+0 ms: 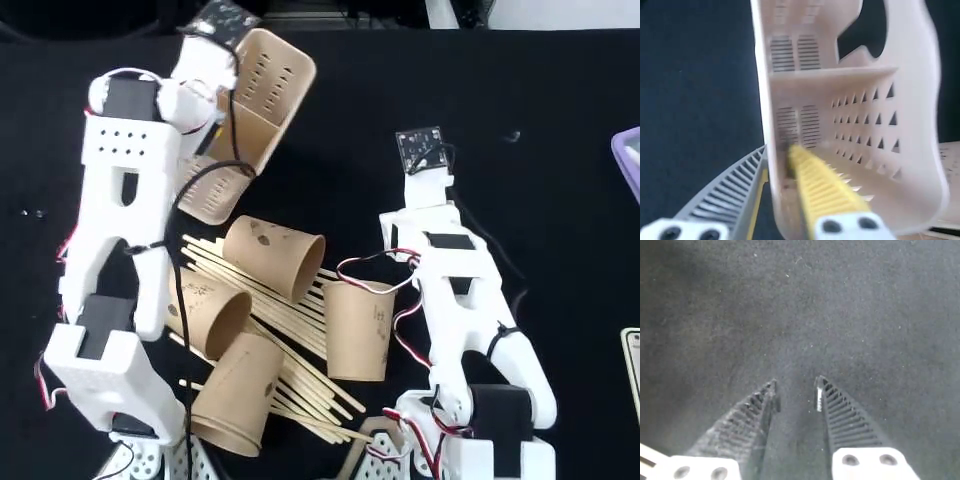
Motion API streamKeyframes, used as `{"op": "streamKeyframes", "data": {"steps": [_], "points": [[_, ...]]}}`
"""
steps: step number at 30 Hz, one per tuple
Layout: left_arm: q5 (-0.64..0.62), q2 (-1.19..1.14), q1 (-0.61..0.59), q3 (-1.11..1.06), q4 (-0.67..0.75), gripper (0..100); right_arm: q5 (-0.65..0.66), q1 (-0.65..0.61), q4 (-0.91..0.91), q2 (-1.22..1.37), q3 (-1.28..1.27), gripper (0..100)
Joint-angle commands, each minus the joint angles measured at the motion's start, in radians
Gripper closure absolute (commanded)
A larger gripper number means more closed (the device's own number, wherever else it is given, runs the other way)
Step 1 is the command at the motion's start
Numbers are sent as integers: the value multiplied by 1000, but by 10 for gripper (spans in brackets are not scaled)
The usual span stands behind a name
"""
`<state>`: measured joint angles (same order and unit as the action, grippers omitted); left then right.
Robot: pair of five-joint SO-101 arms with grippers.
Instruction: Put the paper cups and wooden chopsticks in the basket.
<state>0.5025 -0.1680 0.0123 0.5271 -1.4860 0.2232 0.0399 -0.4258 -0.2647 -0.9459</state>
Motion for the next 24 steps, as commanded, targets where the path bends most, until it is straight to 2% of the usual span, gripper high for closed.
{"op": "streamKeyframes", "data": {"steps": [1, 5, 9, 15, 24], "points": [[-158, 17, -62, 5, 0, 761, -8, 6, 20, -1, 48, 871], [-333, 37, -88, 51, 9, 736, -8, 6, 20, 1, 48, 871], [-436, 60, -88, 88, 2, 736, -8, 6, 20, 1, 48, 871], [-588, 83, -88, 90, -126, 733, -8, 8, 20, 1, 48, 871], [-713, 83, -163, 87, -195, 733, -8, 6, 20, 1, 47, 871]]}}
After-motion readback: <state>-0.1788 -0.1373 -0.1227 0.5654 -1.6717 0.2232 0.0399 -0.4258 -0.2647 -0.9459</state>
